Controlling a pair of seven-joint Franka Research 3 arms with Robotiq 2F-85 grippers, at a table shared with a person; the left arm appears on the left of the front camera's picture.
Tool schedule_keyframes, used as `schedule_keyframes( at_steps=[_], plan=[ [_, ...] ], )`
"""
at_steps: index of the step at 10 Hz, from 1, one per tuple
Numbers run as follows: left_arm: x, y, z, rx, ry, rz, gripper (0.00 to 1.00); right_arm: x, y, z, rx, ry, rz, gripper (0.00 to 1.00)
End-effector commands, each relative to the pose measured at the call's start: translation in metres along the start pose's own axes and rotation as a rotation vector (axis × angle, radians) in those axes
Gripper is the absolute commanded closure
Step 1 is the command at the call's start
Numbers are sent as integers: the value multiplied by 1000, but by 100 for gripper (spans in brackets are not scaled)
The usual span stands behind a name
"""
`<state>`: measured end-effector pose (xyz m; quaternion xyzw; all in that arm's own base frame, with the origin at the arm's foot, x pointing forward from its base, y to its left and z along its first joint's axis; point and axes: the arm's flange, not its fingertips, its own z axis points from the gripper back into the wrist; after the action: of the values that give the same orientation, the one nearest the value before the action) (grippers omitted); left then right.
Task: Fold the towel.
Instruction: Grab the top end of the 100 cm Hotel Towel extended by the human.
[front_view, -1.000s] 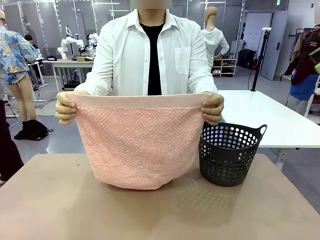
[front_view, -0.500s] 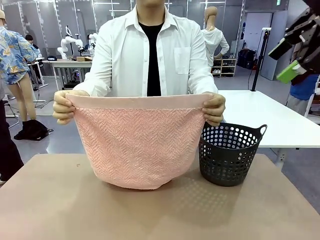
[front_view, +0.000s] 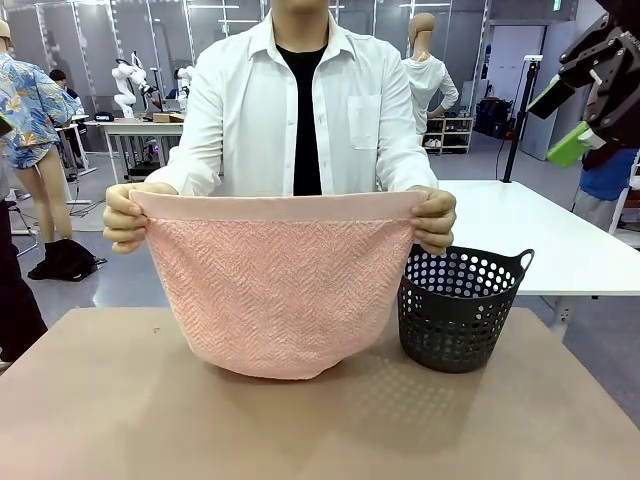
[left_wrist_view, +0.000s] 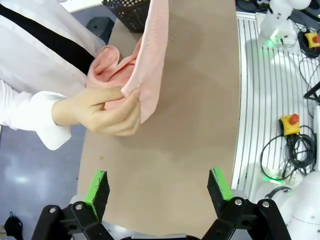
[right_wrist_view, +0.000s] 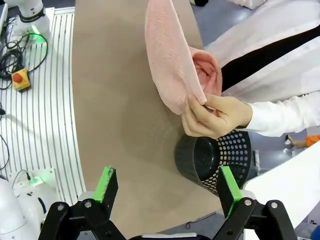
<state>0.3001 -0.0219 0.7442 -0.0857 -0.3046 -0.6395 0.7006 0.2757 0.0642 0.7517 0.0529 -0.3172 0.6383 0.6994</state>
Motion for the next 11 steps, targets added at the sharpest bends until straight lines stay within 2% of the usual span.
schedule_keyframes(
  at_steps=[1, 2, 3, 4, 5, 6, 8, 9, 11],
  plan=[
    [2, -1, 3, 12, 17, 2, 0, 0, 1, 0, -10, 11, -25, 0],
    [0, 0, 0, 0, 0, 0, 0, 0, 0, 0, 0, 0, 0, 0],
    [41, -3, -5, 26, 127, -86, 0, 32, -2, -7, 16, 85, 87, 0],
    [67, -3, -13, 14, 122, -96, 0, 57, -6, -19, 24, 112, 127, 0],
    [82, -3, -22, 2, 159, -123, 0, 73, -7, -31, 42, 145, 170, 0],
    [92, 1, -29, -30, 208, -115, 0, 84, -7, -41, 69, 185, 196, 0],
    [119, -2, -50, -26, 286, -105, 0, 106, -12, -58, 35, 266, 207, 0],
    [129, -5, -65, -9, 346, -84, 0, 117, -14, -66, 34, 263, 227, 0],
    [148, -8, -85, 35, 353, -58, 0, 134, -22, -84, 30, 299, 238, 0]
  ],
)
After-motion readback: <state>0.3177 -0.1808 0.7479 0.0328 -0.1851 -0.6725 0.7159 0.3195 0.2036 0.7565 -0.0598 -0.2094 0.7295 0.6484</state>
